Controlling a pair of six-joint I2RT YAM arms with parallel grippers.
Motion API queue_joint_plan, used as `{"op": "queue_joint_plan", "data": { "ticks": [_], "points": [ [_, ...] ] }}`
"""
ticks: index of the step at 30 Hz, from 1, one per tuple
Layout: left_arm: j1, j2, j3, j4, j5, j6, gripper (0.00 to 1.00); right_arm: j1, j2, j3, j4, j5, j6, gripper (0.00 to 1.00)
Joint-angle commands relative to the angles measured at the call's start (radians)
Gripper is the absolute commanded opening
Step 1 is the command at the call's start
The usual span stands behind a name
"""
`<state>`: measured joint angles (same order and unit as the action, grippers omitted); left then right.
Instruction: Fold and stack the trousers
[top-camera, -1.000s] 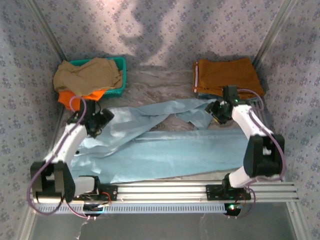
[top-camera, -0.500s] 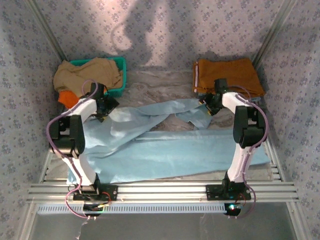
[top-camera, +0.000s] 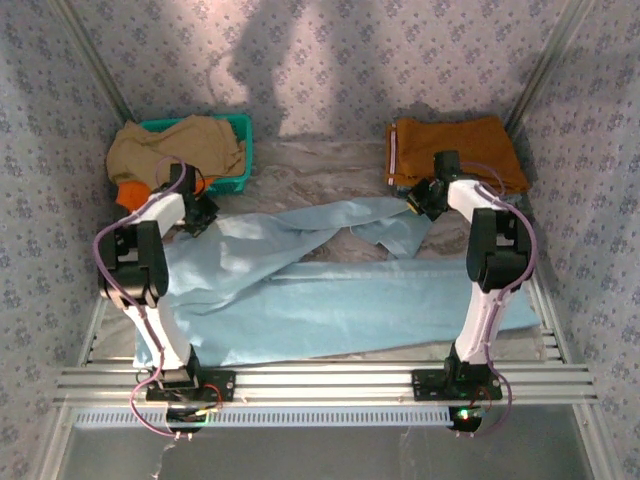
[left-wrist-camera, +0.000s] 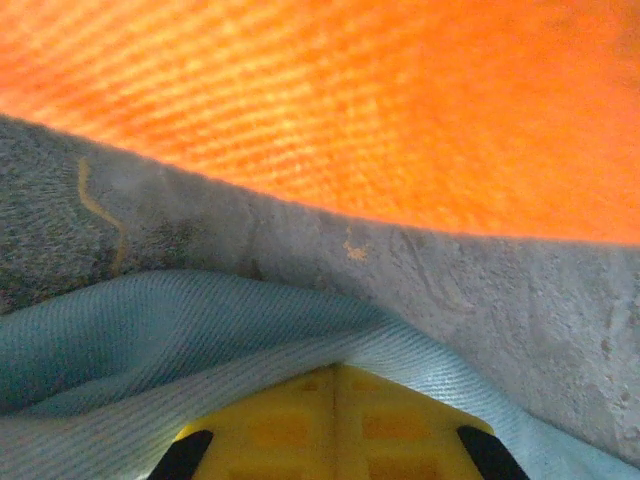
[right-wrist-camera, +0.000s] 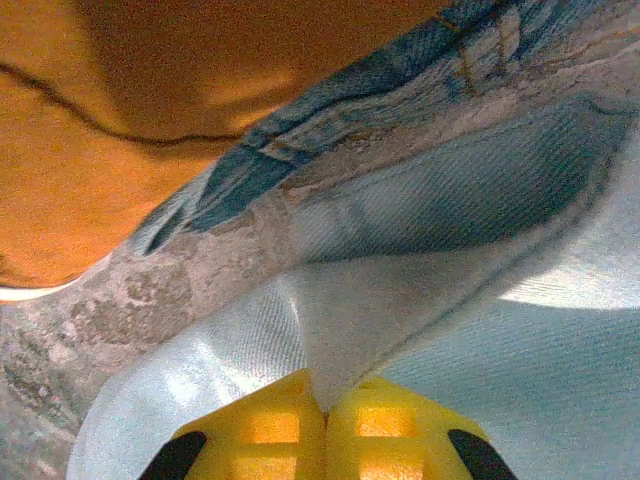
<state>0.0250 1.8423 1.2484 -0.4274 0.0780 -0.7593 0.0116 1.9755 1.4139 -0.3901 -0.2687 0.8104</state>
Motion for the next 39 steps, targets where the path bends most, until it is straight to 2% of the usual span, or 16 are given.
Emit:
{"op": "queue_joint_plan", "data": {
  "ticks": [1, 11, 14, 17, 18, 20, 22, 25, 28, 31, 36, 37, 39],
  "points": [
    [0.003, -0.13, -0.05, 0.026, 0.002, 0.015, 0.0, 0.015, -0.168, -0.028, -0.033, 0.068, -0.062, 0.0],
    [0.008, -0.448, -0.205, 0.04, 0.002, 0.015, 0.0, 0.139, -0.56, -0.066, -0.206, 0.41, -0.207, 0.0],
    [0.008, -0.503, -0.23, 0.033, 0.001, 0.016, 0.0, 0.157, -0.651, -0.057, -0.263, 0.453, -0.236, 0.0],
    [0.007, -0.49, -0.246, 0.036, 0.028, 0.023, 0.0, 0.17, -0.695, -0.016, -0.314, 0.462, -0.268, 0.0],
    [0.009, -0.478, -0.249, 0.038, 0.036, 0.02, 0.08, 0.176, -0.699, 0.003, -0.335, 0.461, -0.276, 0.0],
    [0.008, -0.441, -0.265, 0.064, 0.056, 0.012, 0.42, 0.195, -0.703, 0.016, -0.375, 0.46, -0.275, 0.0],
    [0.008, -0.394, -0.275, 0.09, 0.057, 0.007, 0.71, 0.218, -0.715, -0.002, -0.378, 0.475, -0.274, 0.0],
    [0.008, -0.301, -0.245, 0.098, 0.064, 0.023, 0.88, 0.239, -0.726, -0.042, -0.375, 0.486, -0.268, 0.0],
    [0.006, -0.218, -0.198, 0.087, 0.069, 0.02, 0.97, 0.247, -0.725, -0.075, -0.36, 0.482, -0.259, 0.0],
    [0.011, -0.169, -0.149, 0.057, 0.025, 0.026, 0.99, 0.254, -0.722, -0.102, -0.337, 0.466, -0.257, 0.0],
    [0.046, -0.12, -0.093, 0.028, 0.013, 0.015, 0.99, 0.252, -0.71, -0.127, -0.329, 0.458, -0.27, 0.0],
    [0.049, -0.095, -0.079, 0.011, 0.014, 0.025, 0.96, 0.247, -0.71, -0.135, -0.324, 0.452, -0.272, 0.0],
    [0.049, -0.059, -0.086, 0.02, 0.022, 0.031, 0.84, 0.231, -0.712, -0.149, -0.311, 0.434, -0.274, 0.0]
  ]
}}
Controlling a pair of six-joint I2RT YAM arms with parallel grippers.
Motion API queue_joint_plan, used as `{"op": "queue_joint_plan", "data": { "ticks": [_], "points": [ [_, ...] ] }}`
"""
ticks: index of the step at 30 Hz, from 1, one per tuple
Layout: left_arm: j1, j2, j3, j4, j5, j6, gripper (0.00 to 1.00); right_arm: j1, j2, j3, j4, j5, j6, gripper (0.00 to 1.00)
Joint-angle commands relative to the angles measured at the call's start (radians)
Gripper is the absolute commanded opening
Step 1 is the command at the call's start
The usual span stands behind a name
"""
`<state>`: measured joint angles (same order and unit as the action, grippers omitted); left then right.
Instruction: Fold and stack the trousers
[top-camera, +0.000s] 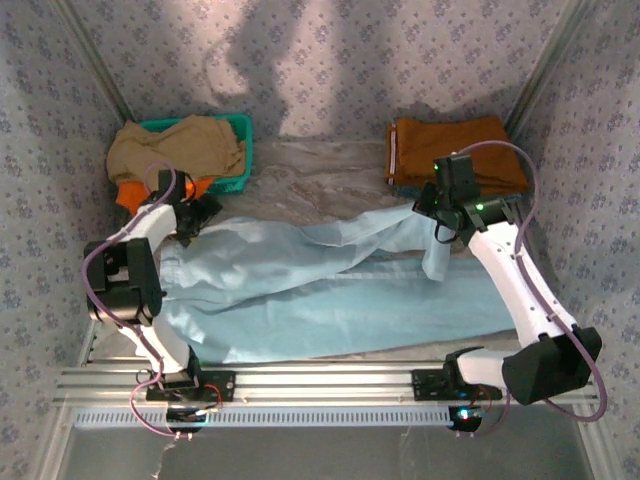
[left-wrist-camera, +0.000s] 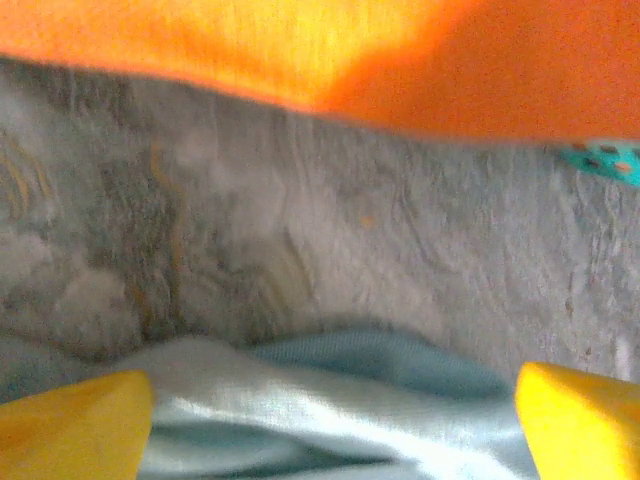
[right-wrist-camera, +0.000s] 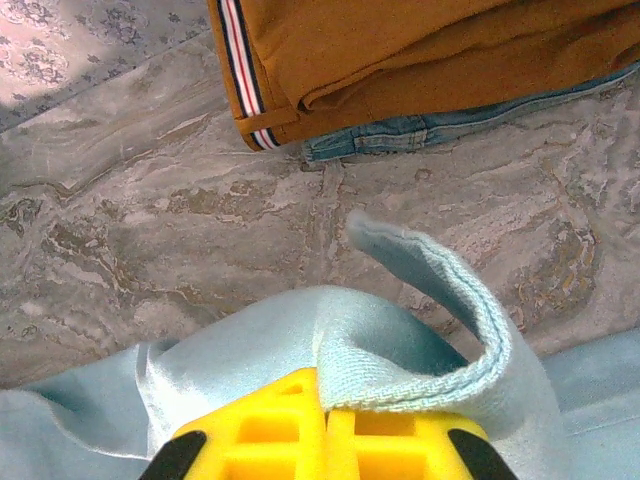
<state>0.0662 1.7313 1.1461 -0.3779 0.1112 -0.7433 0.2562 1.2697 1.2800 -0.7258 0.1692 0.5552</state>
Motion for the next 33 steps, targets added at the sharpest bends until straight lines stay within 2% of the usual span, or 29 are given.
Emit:
{"op": "queue_joint_plan", "data": {
  "ticks": [1, 2, 4, 6, 7, 8, 9, 13, 14, 15, 17, 18, 19, 20, 25, 30, 33],
  "points": [
    [0.009, 0.068, -0.001, -0.012, 0.01, 0.018, 0.73, -0.027, -0.007, -0.023, 0.033, -0.016, -0.02, 0.0],
    [0.008, 0.078, -0.02, 0.003, 0.027, 0.018, 0.61, -0.038, -0.009, -0.027, 0.038, -0.028, -0.02, 0.0],
    [0.007, 0.074, -0.071, 0.042, 0.049, 0.02, 0.45, -0.063, -0.013, -0.034, 0.047, -0.05, -0.024, 0.0],
    [0.009, 0.04, -0.118, 0.055, 0.049, 0.01, 0.23, -0.086, -0.018, -0.042, 0.054, -0.061, -0.027, 0.0],
    [0.01, 0.004, -0.148, 0.067, 0.046, 0.005, 0.19, -0.096, -0.021, -0.047, 0.062, -0.067, -0.029, 0.0],
    [0.008, -0.038, -0.166, 0.065, 0.039, 0.005, 0.19, -0.105, -0.021, -0.053, 0.068, -0.079, -0.029, 0.0],
    [0.008, -0.073, -0.169, 0.048, 0.026, 0.013, 0.23, -0.115, -0.021, -0.056, 0.073, -0.09, -0.03, 0.0],
    [-0.003, -0.221, -0.123, -0.145, -0.151, 0.032, 0.66, -0.131, -0.007, -0.067, 0.1, -0.118, -0.032, 0.0],
    [-0.017, -0.259, -0.126, -0.184, -0.21, 0.019, 0.73, -0.135, 0.0, -0.072, 0.108, -0.12, -0.029, 0.0],
    [-0.029, -0.291, -0.129, -0.227, -0.275, -0.004, 0.78, -0.139, 0.008, -0.073, 0.112, -0.124, -0.028, 0.0],
    [-0.044, -0.356, -0.169, -0.286, -0.401, -0.046, 0.8, -0.15, 0.032, -0.067, 0.102, -0.144, -0.026, 0.0],
    [-0.046, -0.383, -0.2, -0.295, -0.45, -0.065, 0.89, -0.151, 0.039, -0.068, 0.101, -0.142, -0.03, 0.0],
    [-0.044, -0.414, -0.24, -0.296, -0.5, -0.091, 0.92, -0.15, 0.045, -0.075, 0.102, -0.132, -0.034, 0.0],
    [-0.041, -0.435, -0.276, -0.296, -0.549, -0.116, 0.99, -0.15, 0.051, -0.079, 0.104, -0.126, -0.032, 0.0],
    [-0.005, -0.431, -0.351, -0.289, -0.617, -0.166, 1.0, -0.153, 0.106, -0.079, 0.1, -0.143, -0.021, 0.0],
    [0.055, -0.329, -0.299, -0.164, -0.569, -0.079, 1.0, -0.134, 0.114, -0.115, 0.096, -0.12, -0.007, 0.0],
    [0.103, -0.271, -0.269, -0.059, -0.496, 0.005, 1.0, -0.12, 0.126, -0.115, 0.084, -0.104, 0.003, 0.0]
  ]
}}
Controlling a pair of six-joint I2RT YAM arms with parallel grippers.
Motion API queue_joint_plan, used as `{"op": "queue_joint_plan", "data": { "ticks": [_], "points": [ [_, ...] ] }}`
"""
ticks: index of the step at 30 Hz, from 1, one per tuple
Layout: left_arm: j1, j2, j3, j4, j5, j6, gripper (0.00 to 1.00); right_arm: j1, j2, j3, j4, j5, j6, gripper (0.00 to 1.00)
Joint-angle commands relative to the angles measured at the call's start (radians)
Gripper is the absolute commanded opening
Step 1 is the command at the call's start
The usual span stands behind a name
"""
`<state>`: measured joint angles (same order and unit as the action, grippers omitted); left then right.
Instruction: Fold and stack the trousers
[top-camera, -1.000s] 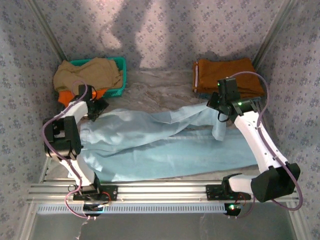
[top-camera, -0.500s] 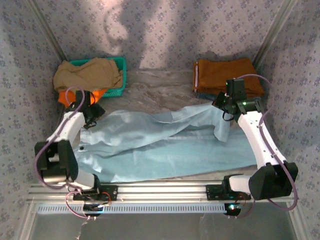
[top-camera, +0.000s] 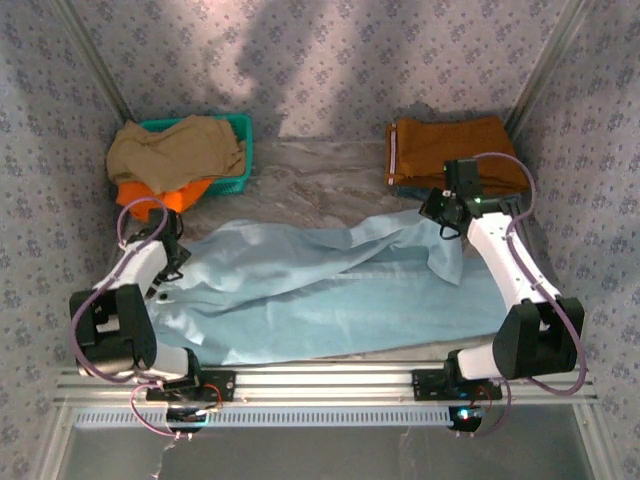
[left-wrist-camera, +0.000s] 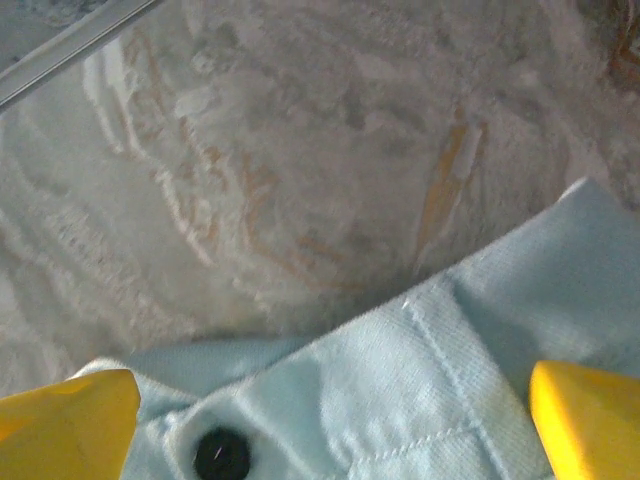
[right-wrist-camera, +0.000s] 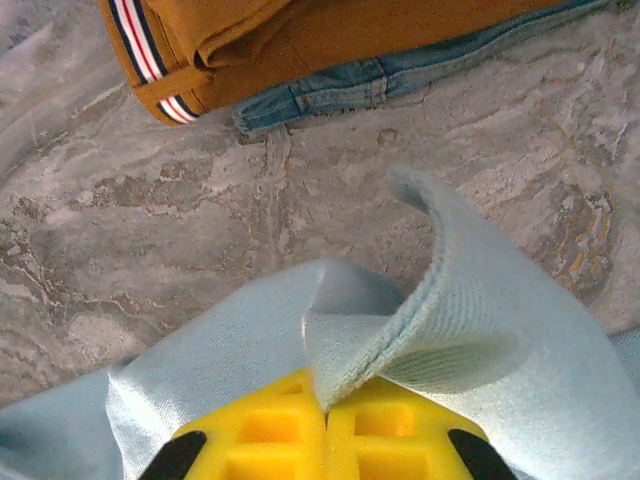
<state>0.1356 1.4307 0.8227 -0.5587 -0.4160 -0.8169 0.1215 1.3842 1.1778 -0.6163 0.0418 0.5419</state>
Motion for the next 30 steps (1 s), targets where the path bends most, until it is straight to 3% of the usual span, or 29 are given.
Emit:
{"op": "queue_joint_plan", "data": {
  "ticks": [1, 8, 11, 15, 20, 24, 30],
  "points": [
    [0.048, 0.041, 0.044, 0.178, 0.07, 0.108, 1.0, 0.02, 0.018, -0.009, -0.031, 0.029, 0.019, 0.0],
    [0.091, 0.15, 0.024, 0.361, 0.368, 0.191, 0.99, 0.047, 0.042, 0.006, -0.065, 0.076, 0.024, 0.0],
    [0.104, 0.15, -0.011, 0.415, 0.459, 0.194, 0.93, 0.062, 0.045, 0.04, -0.069, 0.086, 0.027, 0.0],
    [0.114, 0.079, -0.058, 0.448, 0.536, 0.185, 0.68, 0.088, 0.055, 0.054, -0.078, 0.113, 0.025, 0.0],
    [0.082, -0.071, -0.079, 0.354, 0.533, 0.158, 0.23, 0.108, 0.072, 0.057, -0.077, 0.124, 0.028, 0.0],
    [-0.075, -0.183, -0.087, 0.255, 0.424, 0.124, 0.16, 0.116, 0.083, 0.048, -0.064, 0.124, 0.032, 0.0],
    [-0.455, -0.347, -0.172, 0.154, 0.208, -0.06, 0.03, 0.12, 0.09, 0.023, -0.034, 0.118, 0.041, 0.0]
  ]
}}
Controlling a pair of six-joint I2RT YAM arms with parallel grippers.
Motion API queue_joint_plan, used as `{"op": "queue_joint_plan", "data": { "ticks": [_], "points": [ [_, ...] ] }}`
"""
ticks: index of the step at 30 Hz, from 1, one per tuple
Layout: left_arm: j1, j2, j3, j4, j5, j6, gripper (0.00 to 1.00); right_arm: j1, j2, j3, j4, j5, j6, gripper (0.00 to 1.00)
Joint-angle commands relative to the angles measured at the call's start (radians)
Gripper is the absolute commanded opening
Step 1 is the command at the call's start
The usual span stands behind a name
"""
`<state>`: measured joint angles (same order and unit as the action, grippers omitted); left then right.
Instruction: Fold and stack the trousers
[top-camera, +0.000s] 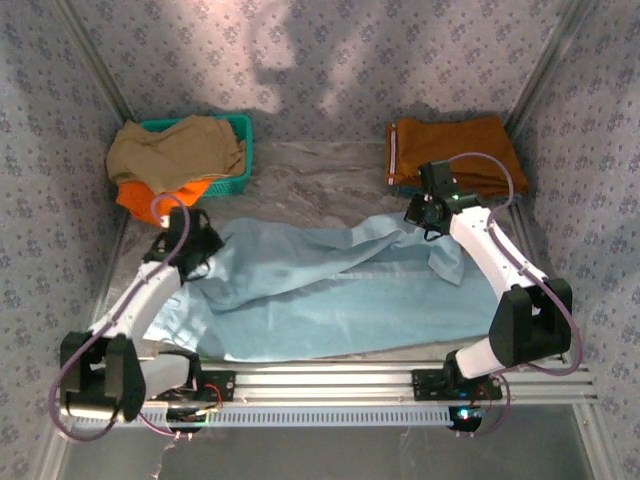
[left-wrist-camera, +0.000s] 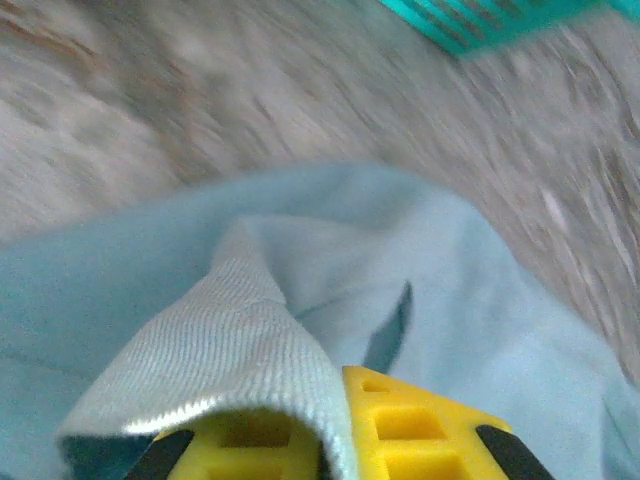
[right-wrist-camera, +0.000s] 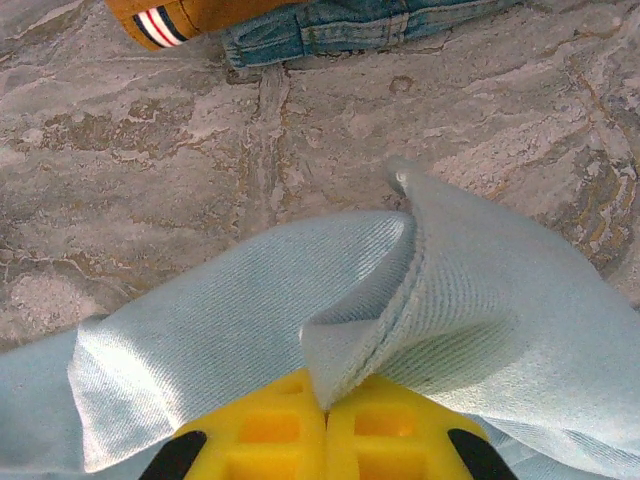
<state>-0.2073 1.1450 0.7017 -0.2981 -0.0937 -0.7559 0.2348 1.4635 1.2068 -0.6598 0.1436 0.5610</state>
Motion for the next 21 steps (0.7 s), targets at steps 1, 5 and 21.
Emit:
{"op": "queue_joint_plan", "data": {
  "ticks": [1, 5, 21],
  "points": [
    [-0.186, -0.092, -0.067, -0.123, -0.158, -0.153, 0.04, 0.007, 0.009, -0.006, 0.018, 0.012, 0.023, 0.0],
    [-0.392, -0.148, -0.106, -0.167, -0.256, -0.26, 0.26, 0.009, 0.01, -0.065, 0.051, -0.002, 0.032, 0.0],
    [-0.493, -0.277, -0.279, -0.071, -0.178, -0.255, 0.94, -0.017, -0.042, -0.14, 0.114, -0.045, 0.019, 0.0]
  ]
}}
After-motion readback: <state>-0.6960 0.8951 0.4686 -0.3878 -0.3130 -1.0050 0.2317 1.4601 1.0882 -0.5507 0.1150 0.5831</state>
